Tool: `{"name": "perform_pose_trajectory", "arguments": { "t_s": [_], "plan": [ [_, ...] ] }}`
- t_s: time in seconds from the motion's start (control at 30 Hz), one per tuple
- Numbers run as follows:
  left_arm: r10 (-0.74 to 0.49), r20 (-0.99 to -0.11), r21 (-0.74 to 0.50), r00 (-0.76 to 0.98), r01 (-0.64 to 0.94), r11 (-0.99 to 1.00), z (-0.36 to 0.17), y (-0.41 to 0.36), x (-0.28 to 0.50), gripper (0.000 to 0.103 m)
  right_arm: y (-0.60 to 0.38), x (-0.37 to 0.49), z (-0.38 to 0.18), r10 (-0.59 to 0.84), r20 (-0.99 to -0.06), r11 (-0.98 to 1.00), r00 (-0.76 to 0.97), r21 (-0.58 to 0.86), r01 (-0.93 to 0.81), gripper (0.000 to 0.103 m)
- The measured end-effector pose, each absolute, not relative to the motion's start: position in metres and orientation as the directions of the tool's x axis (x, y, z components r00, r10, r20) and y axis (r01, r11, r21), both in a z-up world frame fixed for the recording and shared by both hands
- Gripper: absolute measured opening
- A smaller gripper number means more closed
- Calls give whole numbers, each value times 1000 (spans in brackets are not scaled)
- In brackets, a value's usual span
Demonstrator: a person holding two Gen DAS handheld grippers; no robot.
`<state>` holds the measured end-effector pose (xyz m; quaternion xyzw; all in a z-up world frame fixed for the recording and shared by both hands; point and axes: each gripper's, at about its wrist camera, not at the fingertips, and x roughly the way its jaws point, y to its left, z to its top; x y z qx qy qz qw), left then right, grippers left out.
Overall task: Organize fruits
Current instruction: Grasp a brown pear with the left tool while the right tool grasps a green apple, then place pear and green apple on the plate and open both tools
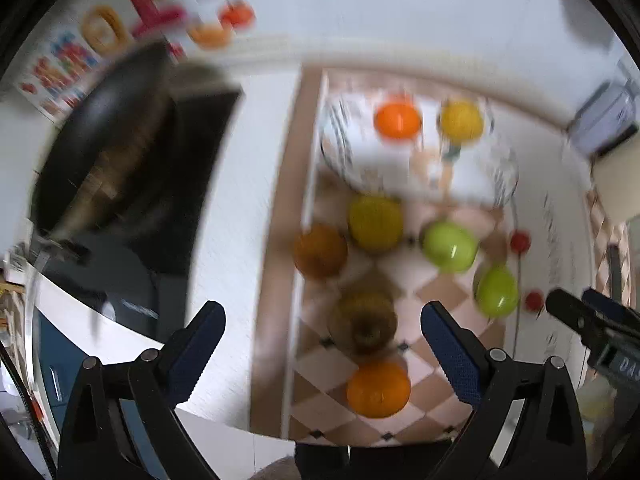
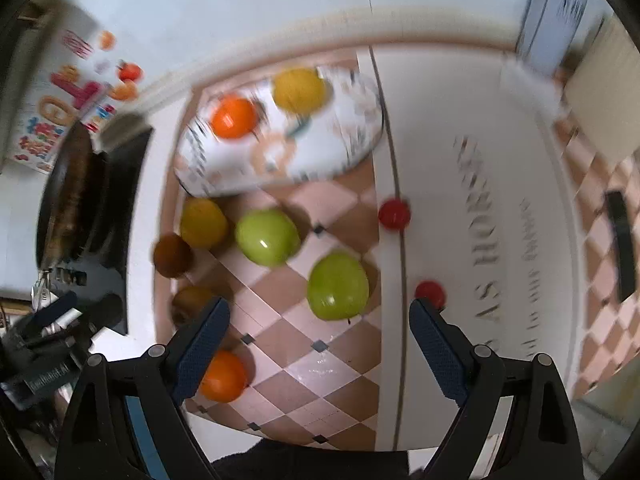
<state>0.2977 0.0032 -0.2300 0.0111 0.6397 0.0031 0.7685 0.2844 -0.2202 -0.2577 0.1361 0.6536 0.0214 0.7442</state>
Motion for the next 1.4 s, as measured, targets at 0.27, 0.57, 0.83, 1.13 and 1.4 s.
{"name": "perform_pose_trajectory", "arguments": {
  "t_s": [0.27, 0.57, 0.83, 1.13, 1.4],
  "plan": [
    [0, -1000, 1, 13, 52, 999, -300, -16, 305, 100, -217, 298, -312, 203, -978, 965, 42, 207, 162, 93],
    [-26, -998, -32, -62, 88, 996, -342, -29, 312, 91, -212, 314, -344, 206, -978, 964, -25, 198, 177, 93],
    [-25, -998, -30, -51, 104, 994, -353, -37, 304, 66, -207, 318, -354, 218, -976, 961, -23, 211, 181, 57],
    [-115, -992, -109, 47, 112, 988, -292, -44, 304, 66, -212, 321, -306, 286, -955, 940, 77, 296, 171, 57],
    [-213, -959, -198, 188, 96, 975, -216, -33, 371, 66, -210, 393, -259, 303, -935, 934, 183, 329, 137, 57]
  ]
}}
